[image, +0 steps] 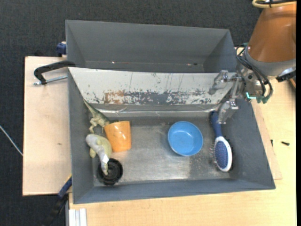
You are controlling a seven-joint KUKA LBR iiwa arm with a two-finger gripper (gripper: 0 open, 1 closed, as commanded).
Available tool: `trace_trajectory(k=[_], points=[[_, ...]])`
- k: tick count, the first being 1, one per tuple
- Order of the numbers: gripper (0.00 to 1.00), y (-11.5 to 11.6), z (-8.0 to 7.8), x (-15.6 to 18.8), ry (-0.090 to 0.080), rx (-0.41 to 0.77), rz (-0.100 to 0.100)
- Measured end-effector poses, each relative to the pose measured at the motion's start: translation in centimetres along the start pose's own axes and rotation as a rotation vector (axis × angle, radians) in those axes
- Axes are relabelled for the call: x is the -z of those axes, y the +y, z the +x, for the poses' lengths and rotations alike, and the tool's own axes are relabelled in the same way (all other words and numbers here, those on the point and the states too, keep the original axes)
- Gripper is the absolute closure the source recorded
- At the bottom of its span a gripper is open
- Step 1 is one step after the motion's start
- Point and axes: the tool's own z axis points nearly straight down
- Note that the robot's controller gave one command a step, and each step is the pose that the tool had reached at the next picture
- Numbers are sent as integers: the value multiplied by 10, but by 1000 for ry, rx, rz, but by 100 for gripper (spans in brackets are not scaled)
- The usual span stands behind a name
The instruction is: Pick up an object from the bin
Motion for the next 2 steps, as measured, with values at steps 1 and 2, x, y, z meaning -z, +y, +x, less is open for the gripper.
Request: trace_trajectory(k=[1, 2], points=[[0, 76, 5, -162, -10, 359, 3], [0, 94, 15, -133, -13, 794, 3]])
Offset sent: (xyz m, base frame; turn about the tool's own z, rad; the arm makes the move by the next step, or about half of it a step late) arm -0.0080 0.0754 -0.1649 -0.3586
